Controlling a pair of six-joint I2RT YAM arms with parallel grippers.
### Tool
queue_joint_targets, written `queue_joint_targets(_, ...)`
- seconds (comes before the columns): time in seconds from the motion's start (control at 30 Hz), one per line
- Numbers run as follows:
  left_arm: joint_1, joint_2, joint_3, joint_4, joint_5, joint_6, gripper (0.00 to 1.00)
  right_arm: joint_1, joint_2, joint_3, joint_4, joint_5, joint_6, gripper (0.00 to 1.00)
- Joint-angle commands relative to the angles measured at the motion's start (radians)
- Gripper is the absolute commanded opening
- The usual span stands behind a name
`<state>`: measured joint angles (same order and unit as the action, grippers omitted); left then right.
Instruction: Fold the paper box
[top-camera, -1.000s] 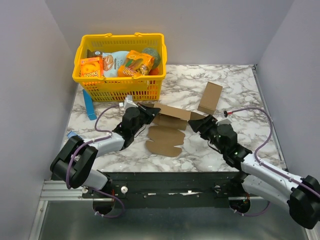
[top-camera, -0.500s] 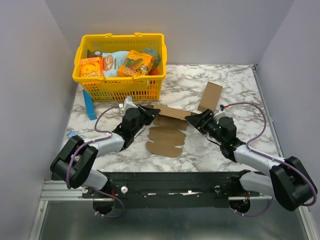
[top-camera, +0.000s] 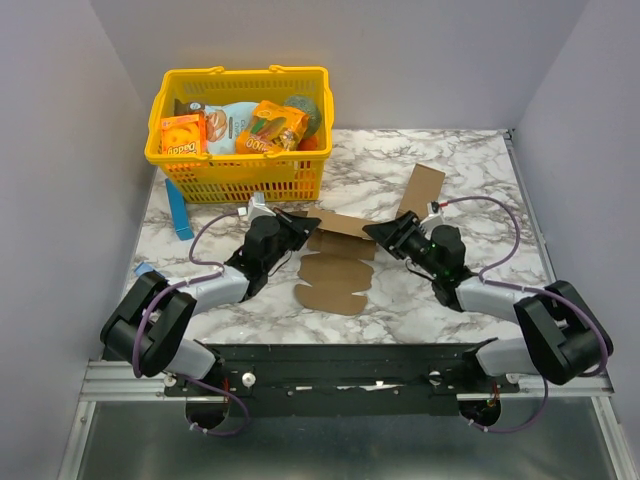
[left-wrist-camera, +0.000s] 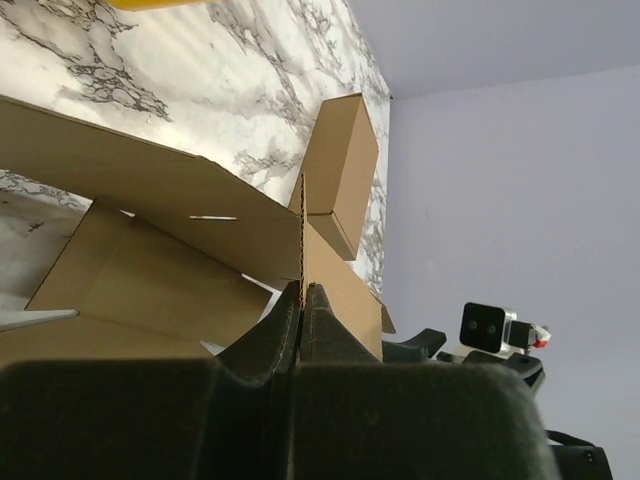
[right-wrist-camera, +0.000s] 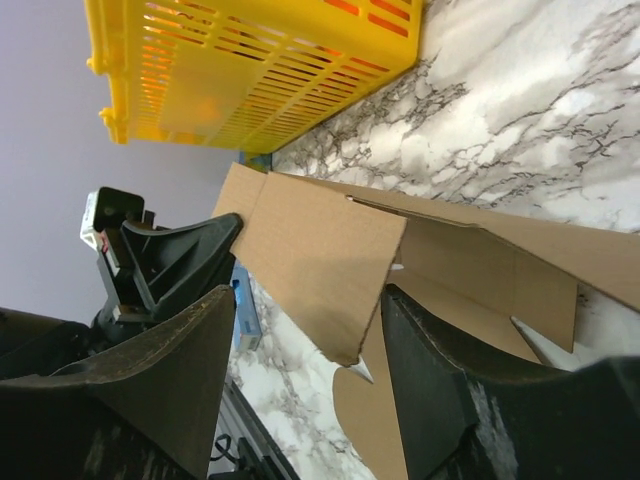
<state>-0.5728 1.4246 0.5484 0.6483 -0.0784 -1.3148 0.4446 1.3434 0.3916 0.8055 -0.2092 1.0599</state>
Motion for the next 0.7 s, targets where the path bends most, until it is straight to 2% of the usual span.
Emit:
queue_joint_targets(0.0,-0.002,-0.007,-0.004,0.001,-0.012,-0.003,0.00,-0.010,0.034,0.020,0.052,-0.033,0.005,0.64)
queue_joint_targets(0.13,-0.002,-0.007,-0.002,-0.009,-0.021,0.003,0.00,-0.009,-0.076,-0.014,-0.121,0.071,-0.046,0.64)
queue_joint_targets(0.17,-0.002,-0.009,-0.004,-0.012,-0.026,0.005,0.00,-0.007,-0.107,-0.025,-0.214,0.117,-0.060,0.64)
queue_joint_targets(0.27,-0.004,-0.006,-0.007,-0.004,-0.041,0.003,0.00,-0.007,-0.226,-0.048,-0.324,0.152,-0.072,0.64)
queue_joint_targets(0.43,-0.028,0.004,-0.015,0.014,-0.081,-0.020,0.00,0.084,-0.291,-0.106,-0.243,0.171,0.066,0.65)
queue_joint_targets(0.6,-0.038,-0.004,-0.028,0.039,-0.089,-0.029,0.00,0.128,-0.225,-0.034,-0.236,0.151,0.104,0.67)
queue_joint_targets(0.67,-0.038,-0.036,-0.041,0.012,-0.133,-0.023,0.00,0.128,-0.214,-0.040,-0.198,0.146,0.121,0.67)
